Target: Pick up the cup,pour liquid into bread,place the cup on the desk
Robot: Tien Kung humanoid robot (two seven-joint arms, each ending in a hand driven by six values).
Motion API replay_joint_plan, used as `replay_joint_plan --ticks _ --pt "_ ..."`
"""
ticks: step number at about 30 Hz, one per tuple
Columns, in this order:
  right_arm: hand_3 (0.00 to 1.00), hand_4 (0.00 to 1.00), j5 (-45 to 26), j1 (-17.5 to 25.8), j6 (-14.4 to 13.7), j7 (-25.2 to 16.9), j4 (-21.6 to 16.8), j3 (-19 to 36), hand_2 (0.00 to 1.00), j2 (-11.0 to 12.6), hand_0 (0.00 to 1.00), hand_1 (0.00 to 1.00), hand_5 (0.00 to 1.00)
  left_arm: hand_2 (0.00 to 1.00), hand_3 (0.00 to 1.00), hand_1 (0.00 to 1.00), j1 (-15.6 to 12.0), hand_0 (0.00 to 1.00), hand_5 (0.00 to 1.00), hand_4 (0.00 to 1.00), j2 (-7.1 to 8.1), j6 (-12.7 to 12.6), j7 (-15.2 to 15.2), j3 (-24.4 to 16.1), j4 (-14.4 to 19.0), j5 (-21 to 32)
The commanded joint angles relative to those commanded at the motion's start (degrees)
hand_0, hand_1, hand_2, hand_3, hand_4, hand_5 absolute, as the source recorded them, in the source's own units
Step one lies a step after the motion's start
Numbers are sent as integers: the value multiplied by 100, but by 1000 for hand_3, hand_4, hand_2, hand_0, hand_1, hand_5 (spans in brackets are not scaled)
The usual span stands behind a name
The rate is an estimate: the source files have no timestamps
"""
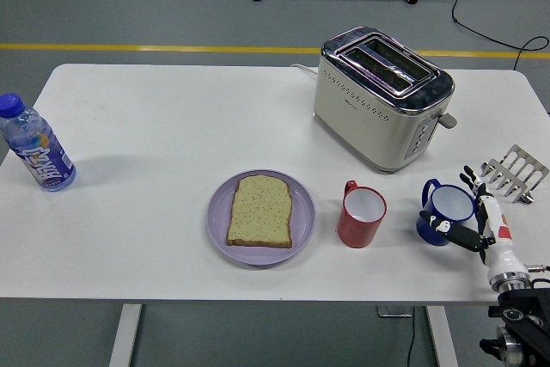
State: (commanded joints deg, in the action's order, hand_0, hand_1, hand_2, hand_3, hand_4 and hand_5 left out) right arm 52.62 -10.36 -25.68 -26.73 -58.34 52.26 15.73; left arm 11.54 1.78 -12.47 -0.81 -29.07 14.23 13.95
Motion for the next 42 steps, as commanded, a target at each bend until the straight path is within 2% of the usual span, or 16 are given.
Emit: replay_joint_plan --ticks 14,28,29,40,42 --pt "953 998 -522 -145 -195 -106 98 -329 893 23 945 776 85 773 611 756 4 690 998 396 11 15 18 25 -3 53" --pt "904 987 -746 -171 -162 -135 120 -437 838 33 908 725 86 773 611 756 2 690 998 396 11 13 11 10 -3 35" --pt "858 974 -771 -172 -146 -143 122 -445 803 35 880 704 85 773 611 756 1 690 998 396 11 11 8 5 -3 25" --pt "835 969 -995 -191 -60 -231 163 -511 789 43 872 693 95 773 611 756 -17 690 998 396 -1 -13 -23 -58 3 -73" --pt "804 958 -1027 -186 -44 -252 172 -504 781 40 865 683 102 773 611 756 -20 690 998 396 -3 -17 -26 -67 4 -87"
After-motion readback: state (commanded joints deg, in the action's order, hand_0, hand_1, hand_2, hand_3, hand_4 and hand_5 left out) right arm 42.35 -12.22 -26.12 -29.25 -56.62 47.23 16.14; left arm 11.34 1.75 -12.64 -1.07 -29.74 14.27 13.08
